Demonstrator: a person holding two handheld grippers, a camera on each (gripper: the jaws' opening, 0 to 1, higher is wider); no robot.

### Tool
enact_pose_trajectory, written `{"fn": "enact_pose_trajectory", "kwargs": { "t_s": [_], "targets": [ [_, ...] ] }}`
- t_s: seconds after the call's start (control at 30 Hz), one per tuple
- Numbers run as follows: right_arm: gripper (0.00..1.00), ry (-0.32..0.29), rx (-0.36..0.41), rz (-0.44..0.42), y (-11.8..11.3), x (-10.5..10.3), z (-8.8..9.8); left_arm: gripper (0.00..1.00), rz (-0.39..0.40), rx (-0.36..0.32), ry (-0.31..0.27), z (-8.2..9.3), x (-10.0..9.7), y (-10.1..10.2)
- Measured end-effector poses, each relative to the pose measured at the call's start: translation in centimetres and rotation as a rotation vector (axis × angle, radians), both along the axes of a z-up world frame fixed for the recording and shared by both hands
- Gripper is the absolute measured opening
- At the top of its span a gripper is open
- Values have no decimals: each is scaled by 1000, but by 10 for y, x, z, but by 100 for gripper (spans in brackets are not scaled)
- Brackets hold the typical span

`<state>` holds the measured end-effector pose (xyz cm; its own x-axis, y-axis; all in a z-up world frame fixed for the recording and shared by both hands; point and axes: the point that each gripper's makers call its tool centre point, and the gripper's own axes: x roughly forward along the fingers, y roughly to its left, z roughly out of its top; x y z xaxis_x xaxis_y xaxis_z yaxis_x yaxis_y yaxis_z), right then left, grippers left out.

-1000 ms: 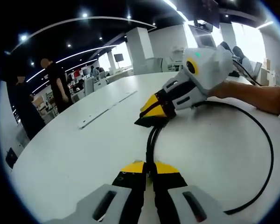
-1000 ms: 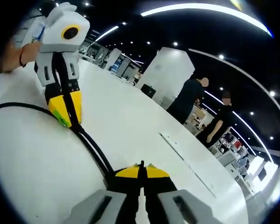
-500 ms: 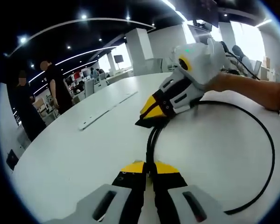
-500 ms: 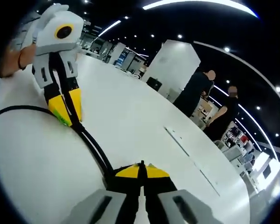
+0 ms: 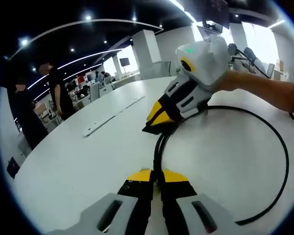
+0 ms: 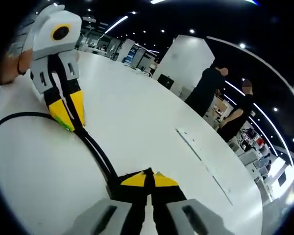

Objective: Find the charging cable on the desk, coil it up and secure with Velcro.

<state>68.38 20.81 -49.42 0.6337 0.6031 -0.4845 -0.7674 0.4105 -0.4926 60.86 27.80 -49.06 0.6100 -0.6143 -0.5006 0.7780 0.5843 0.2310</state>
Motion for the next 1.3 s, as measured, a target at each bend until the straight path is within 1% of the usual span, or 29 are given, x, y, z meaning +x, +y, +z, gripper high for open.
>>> {"fn": "enact_pose_trajectory", "kwargs": {
  "t_s": [0.17, 0.4, 0.8, 0.93, 1.07, 1.13, 1.17, 1.3],
  "targets": [
    [5, -6, -5, -3, 0, 0, 0, 7, -1, -1, -1, 0, 0, 0],
    [7, 38, 52, -40, -4, 3, 1, 7, -2, -1, -1, 0, 0, 0],
    [9, 81, 74, -86, -11, 1, 2, 7, -2, 0, -2, 0, 1, -1],
    [7, 128, 122, -84, -10, -4, 4, 7, -2, 0, -1, -1, 2, -1],
    [5, 152, 181, -68, -4, -6, 9, 7, -3, 0, -2, -1, 3, -2],
    [3, 182, 211, -59, 0, -9, 10, 7, -2, -1, -2, -1, 3, -2],
    [3, 197, 214, -62, 0, -9, 9, 7, -2, -1, -3, -1, 4, -2],
    [3, 218, 196, -57, 2, -9, 3, 7, -4, 0, -5, -1, 4, -2]
  ]
}}
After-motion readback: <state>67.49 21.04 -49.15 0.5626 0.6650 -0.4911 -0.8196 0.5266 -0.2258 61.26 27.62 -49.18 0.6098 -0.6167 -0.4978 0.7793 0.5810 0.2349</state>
